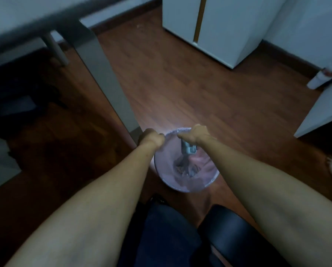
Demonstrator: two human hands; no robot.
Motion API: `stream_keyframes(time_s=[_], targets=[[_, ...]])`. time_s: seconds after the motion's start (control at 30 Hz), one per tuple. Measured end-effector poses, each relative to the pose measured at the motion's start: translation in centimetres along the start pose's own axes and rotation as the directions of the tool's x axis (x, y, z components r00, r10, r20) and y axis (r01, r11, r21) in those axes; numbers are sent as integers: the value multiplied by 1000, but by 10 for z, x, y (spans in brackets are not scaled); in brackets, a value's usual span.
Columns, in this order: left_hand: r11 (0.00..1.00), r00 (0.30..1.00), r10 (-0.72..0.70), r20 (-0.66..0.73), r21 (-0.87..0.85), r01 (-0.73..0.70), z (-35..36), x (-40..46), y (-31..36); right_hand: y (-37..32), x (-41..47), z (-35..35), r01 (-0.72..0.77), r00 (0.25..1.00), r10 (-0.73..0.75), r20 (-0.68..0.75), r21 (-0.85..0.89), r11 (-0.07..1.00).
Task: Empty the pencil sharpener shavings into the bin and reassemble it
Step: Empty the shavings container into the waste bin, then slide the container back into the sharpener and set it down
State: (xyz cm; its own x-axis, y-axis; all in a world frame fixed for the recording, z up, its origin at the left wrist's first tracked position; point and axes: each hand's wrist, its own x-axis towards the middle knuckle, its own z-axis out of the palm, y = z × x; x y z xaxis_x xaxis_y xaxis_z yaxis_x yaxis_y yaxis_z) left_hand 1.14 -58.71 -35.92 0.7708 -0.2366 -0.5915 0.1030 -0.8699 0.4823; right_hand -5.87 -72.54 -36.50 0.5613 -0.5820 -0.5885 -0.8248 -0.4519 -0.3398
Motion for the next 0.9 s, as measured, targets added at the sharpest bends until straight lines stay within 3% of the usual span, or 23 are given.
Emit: stream_keyframes(time_s=[0.17, 0.3, 0.4, 0.53, 0.67, 0.9], targets=[[995, 993, 88, -74, -30, -91, -58, -53, 36, -27, -53, -56, 11, 999, 2, -43, 290, 957], [979, 976, 166, -141, -92, -180, -100, -91, 59, -47, -89, -98, 37, 999, -18, -38, 598, 801], [970, 963, 226, -149, -54, -236, -140, -122, 73, -68, -120, -132, 100, 995, -77, -66, 728, 678], [950, 936, 275, -219, -90, -300, -202, -164, 84, -112, -168, -174, 179, 983, -149, -109, 766, 617], [931, 937, 278, -211, -181, -317, -263, -207, 80, -165, -224, -201, 289, 954, -246, -169, 724, 626], [909, 860, 235, -453, -211, -360, -365, -273, 26, -261, -303, -193, 403, 891, -419, -177, 733, 548]])
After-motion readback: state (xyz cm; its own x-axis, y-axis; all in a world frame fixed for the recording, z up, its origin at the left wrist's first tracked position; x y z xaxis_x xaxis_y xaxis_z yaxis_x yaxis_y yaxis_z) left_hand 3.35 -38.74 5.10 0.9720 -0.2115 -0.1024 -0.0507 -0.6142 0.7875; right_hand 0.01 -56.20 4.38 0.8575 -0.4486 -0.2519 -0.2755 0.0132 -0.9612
